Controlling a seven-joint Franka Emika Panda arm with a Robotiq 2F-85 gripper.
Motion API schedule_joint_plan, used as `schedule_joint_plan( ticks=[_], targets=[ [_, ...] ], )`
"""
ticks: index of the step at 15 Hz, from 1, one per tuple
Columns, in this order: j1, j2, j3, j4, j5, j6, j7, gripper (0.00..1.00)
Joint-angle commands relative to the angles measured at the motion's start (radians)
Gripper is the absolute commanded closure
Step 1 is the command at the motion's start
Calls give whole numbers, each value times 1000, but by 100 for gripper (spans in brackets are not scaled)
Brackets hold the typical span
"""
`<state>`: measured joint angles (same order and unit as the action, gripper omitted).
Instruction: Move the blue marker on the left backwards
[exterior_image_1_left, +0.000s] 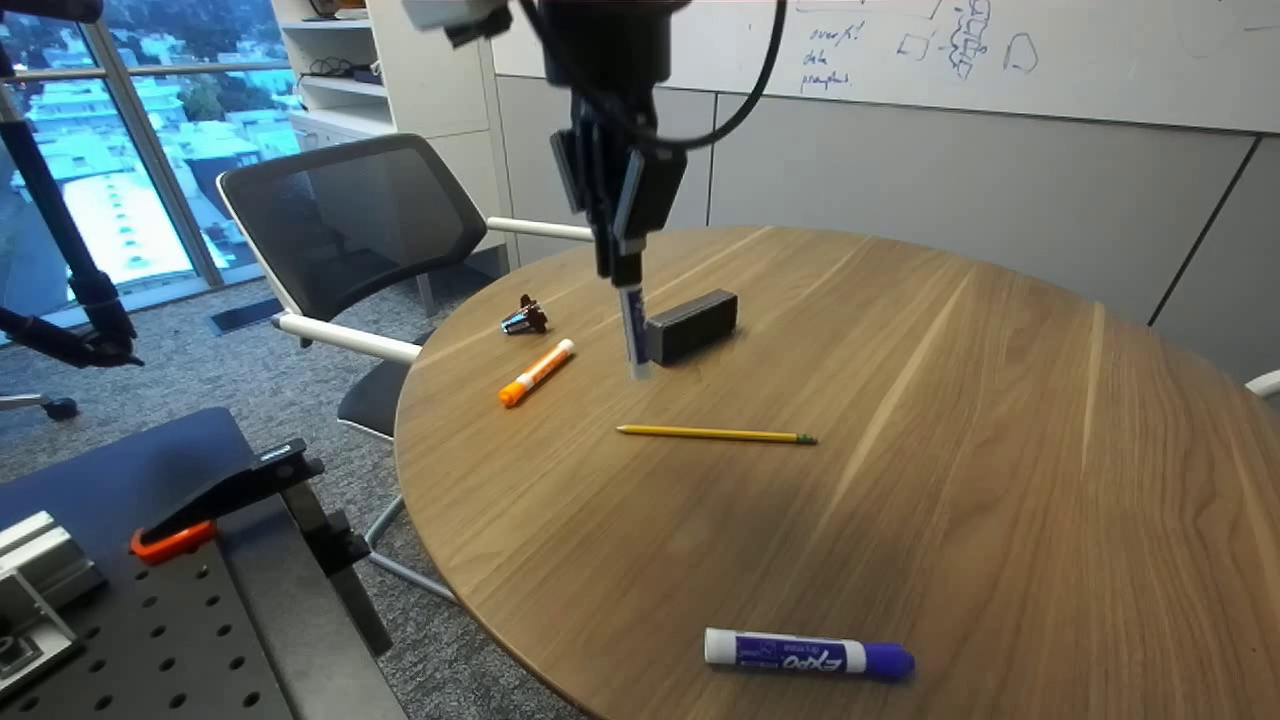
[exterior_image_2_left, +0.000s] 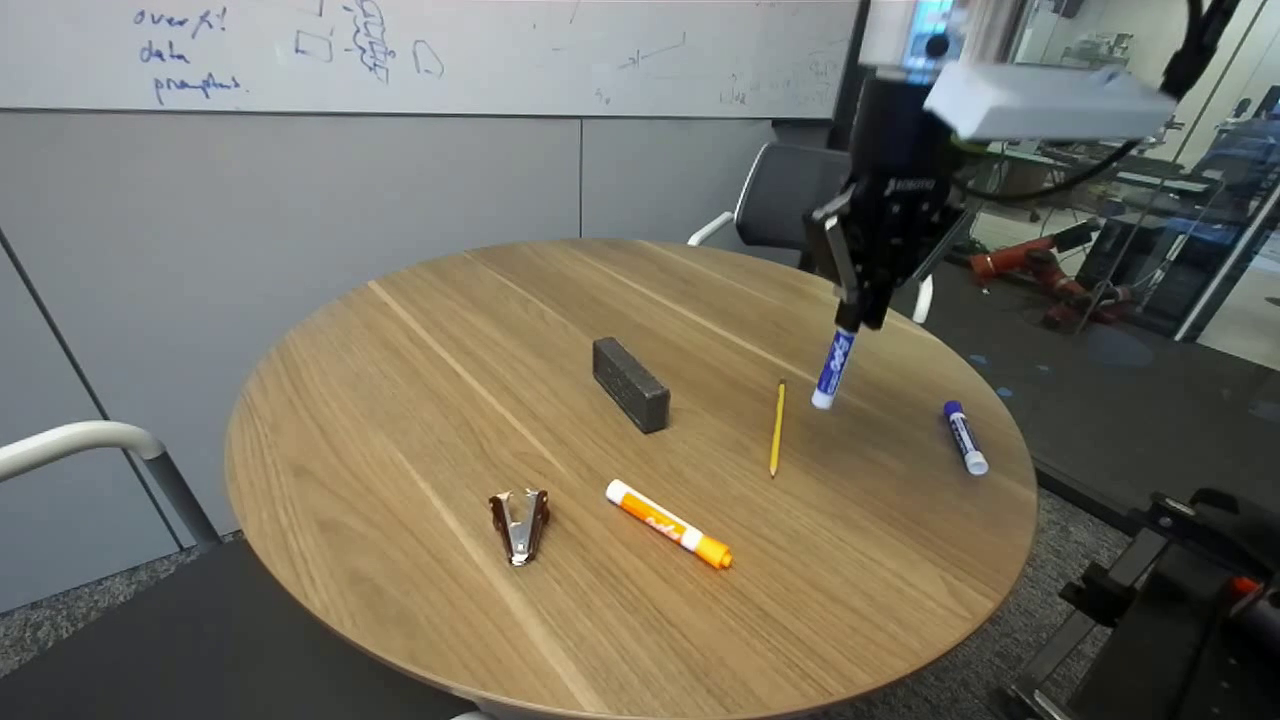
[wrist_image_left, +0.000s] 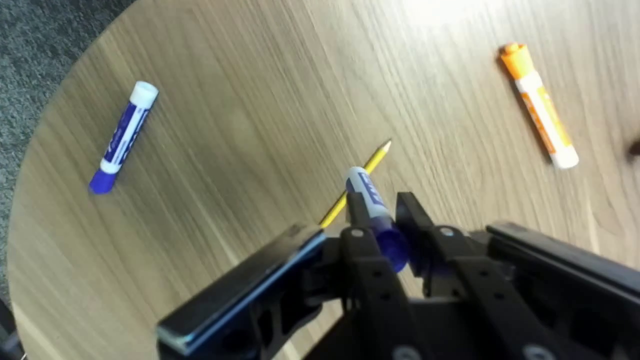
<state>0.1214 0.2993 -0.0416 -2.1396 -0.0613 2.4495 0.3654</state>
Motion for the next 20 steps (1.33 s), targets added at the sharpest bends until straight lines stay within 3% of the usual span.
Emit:
schedule_joint_plan(
  ticks=[1, 7, 20],
  targets=[
    [-97, -68, -1, 101, 126, -124, -104, 95],
    [-220, 152, -74, 474, 183, -252, -36, 95],
    [-263, 724, -82, 1115, 258, -431, 195, 95]
  ],
)
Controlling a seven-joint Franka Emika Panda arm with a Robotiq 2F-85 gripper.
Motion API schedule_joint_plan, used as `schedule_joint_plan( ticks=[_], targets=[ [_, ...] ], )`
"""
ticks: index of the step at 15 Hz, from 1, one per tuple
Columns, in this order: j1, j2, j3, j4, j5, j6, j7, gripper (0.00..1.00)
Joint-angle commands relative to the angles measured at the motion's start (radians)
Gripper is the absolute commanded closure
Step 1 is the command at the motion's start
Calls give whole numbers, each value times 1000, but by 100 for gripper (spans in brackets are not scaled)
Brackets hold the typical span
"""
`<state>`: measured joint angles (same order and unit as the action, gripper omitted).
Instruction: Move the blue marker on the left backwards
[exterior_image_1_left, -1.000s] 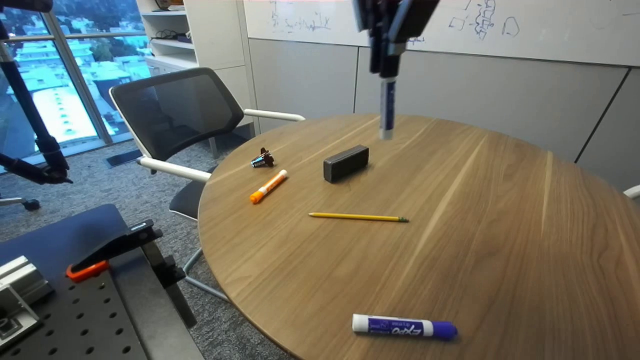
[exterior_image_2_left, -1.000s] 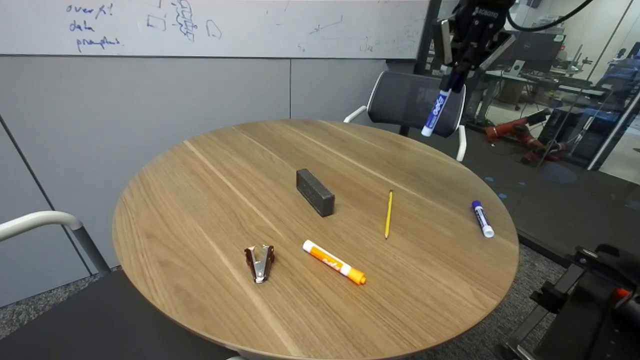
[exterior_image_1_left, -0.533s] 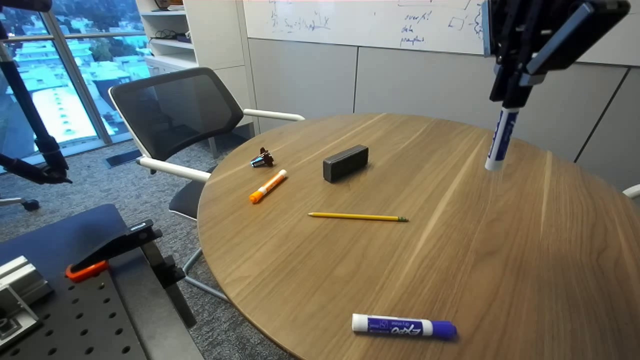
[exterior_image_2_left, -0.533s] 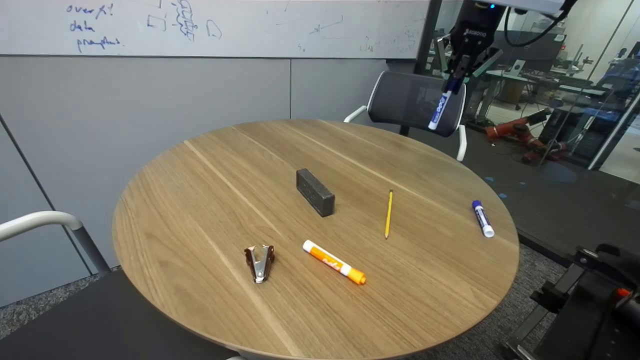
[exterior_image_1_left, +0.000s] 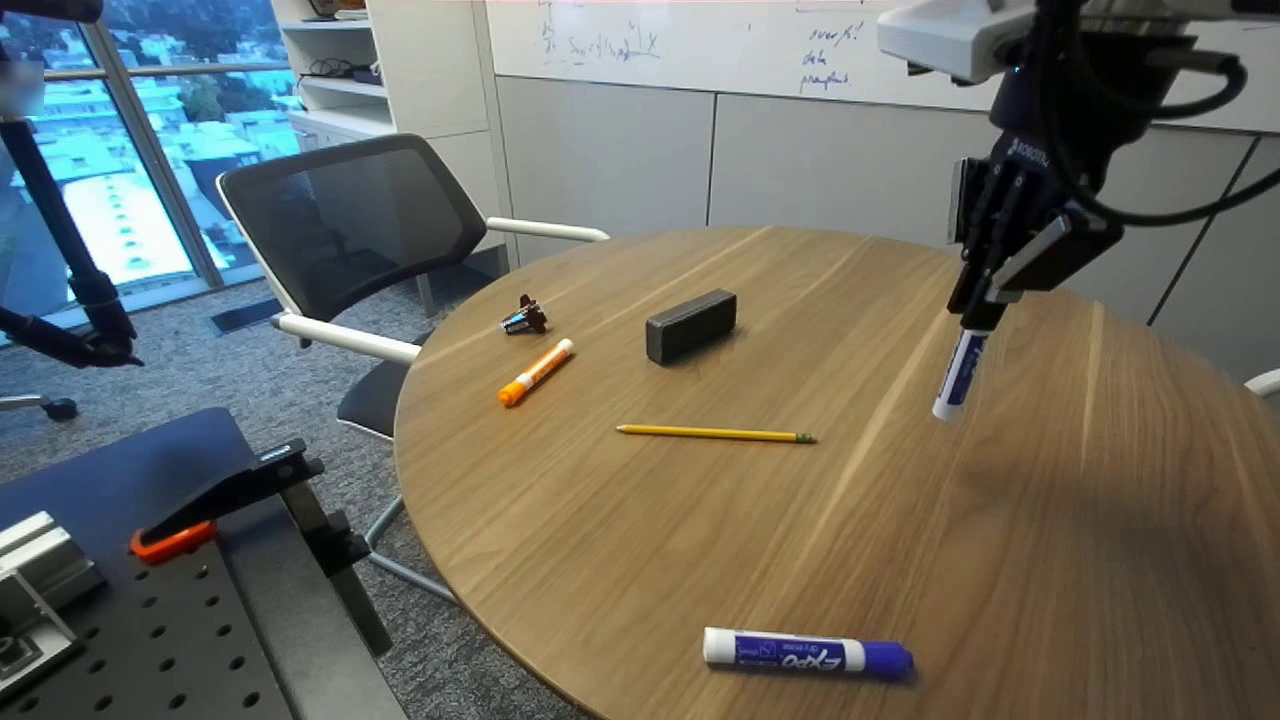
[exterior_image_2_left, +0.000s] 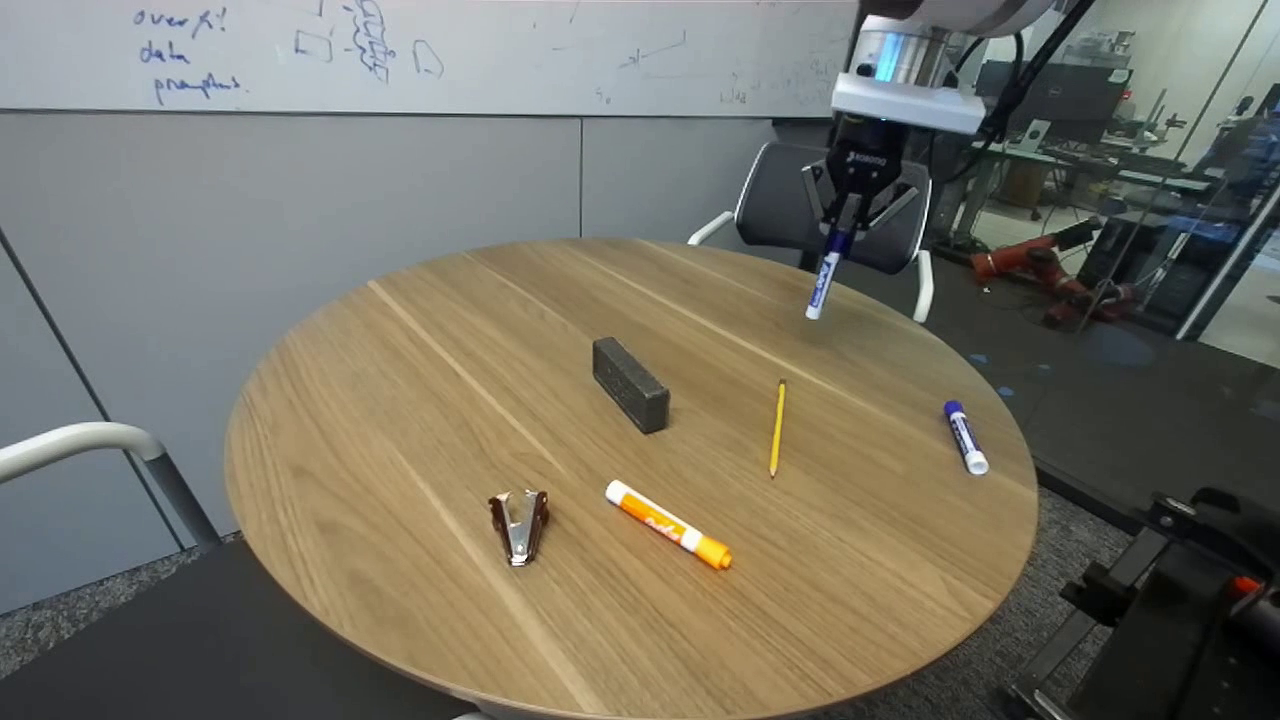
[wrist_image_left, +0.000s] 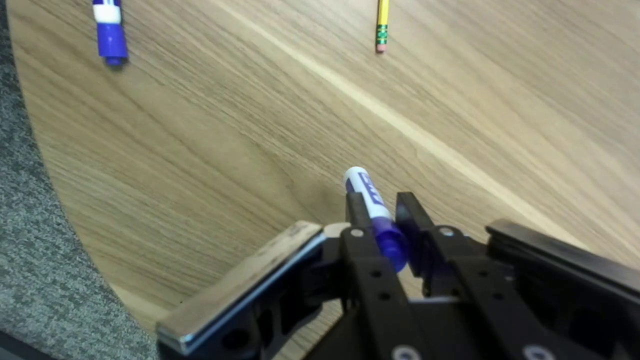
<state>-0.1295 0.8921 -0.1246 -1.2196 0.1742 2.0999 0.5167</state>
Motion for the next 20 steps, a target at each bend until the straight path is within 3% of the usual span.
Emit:
schedule_joint_plan(
  ticks=[1, 9, 10, 11, 13, 16, 20],
  targets=[
    [-13, 165, 1, 237, 21, -94, 56, 95],
    [-27, 392, 7, 586, 6, -255, 124, 95],
    [-30, 412, 8, 628, 6, -281, 126, 91],
    [-33, 432, 8, 664, 7, -305, 128, 56],
    [-39, 432, 23, 674, -5, -325, 132, 49],
    [-44, 445, 27, 718, -12, -368, 124, 27],
    [-27, 345, 14, 674, -8, -439, 39, 1]
  ],
)
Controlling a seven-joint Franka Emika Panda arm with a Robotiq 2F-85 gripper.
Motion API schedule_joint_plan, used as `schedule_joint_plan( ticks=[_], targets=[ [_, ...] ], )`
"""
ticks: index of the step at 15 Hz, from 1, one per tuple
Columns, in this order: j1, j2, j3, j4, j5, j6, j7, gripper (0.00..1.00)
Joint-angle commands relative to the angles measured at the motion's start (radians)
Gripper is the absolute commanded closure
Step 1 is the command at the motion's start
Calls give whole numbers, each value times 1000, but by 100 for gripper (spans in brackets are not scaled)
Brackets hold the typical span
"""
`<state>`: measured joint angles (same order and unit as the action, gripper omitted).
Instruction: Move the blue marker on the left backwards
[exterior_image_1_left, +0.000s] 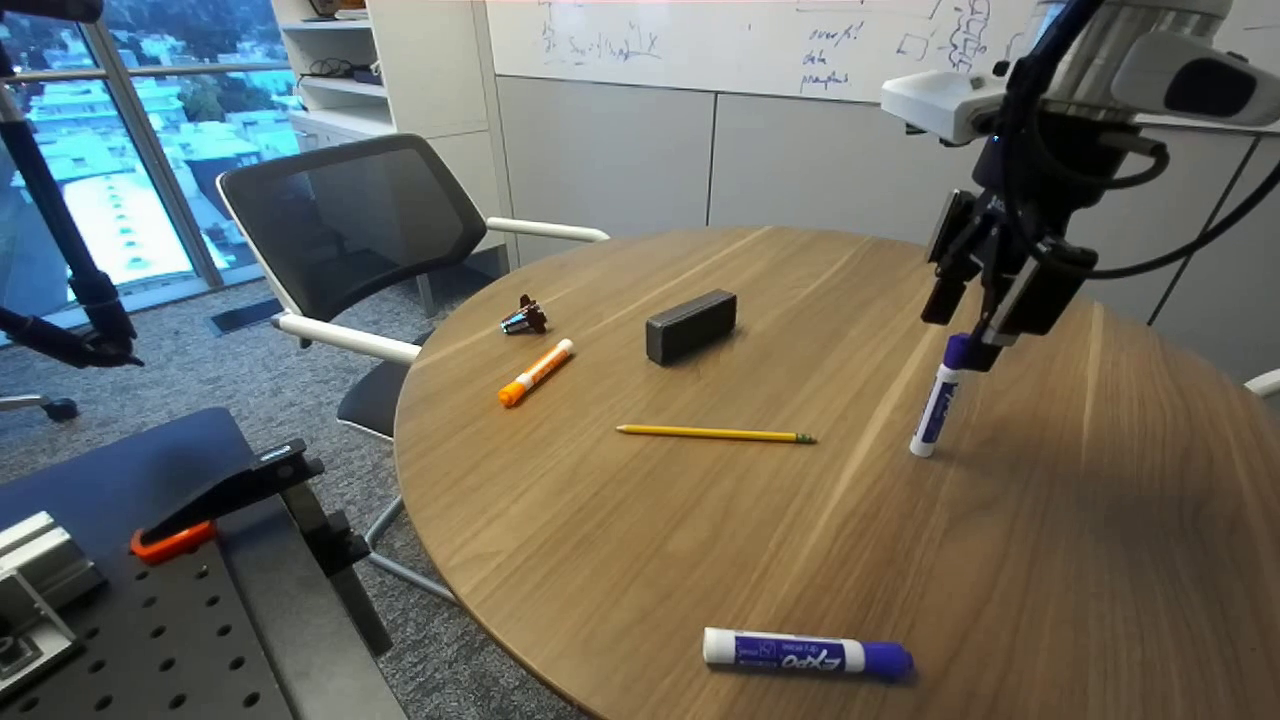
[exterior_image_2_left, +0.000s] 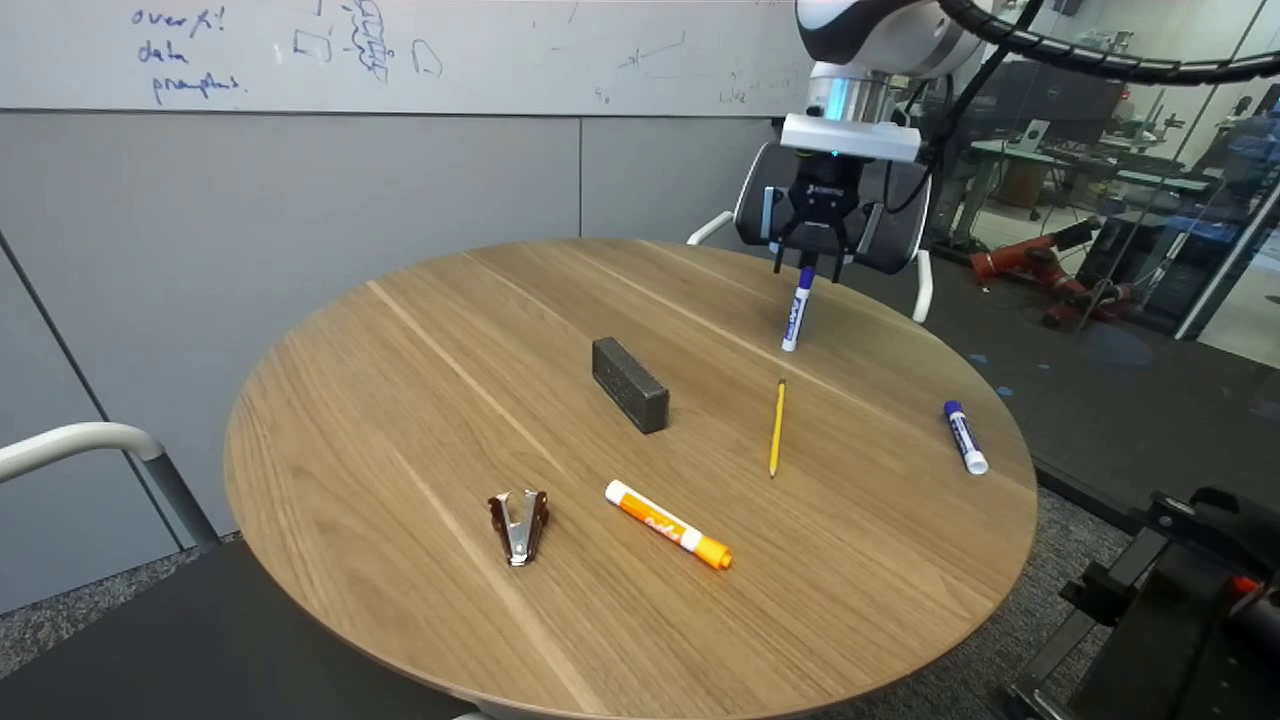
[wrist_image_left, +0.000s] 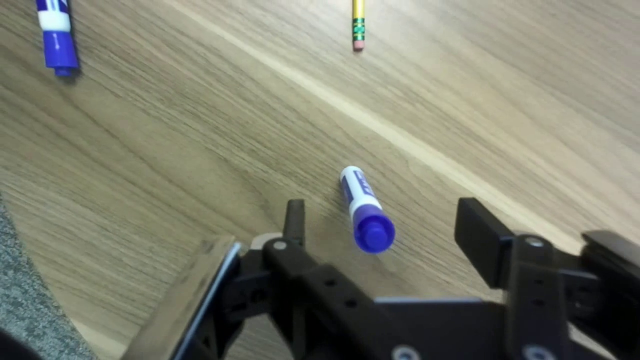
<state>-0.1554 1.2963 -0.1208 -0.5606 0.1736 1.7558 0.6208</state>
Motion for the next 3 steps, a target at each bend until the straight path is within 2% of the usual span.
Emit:
schedule_joint_plan(
  ticks=[1, 2, 3],
  targets=[
    [1, -81, 11, 12, -9, -137, -97, 0],
    [2, -26, 0, 17, 0, -54, -46, 9],
    [3, -46, 0, 18, 0, -86, -65, 2]
  ],
)
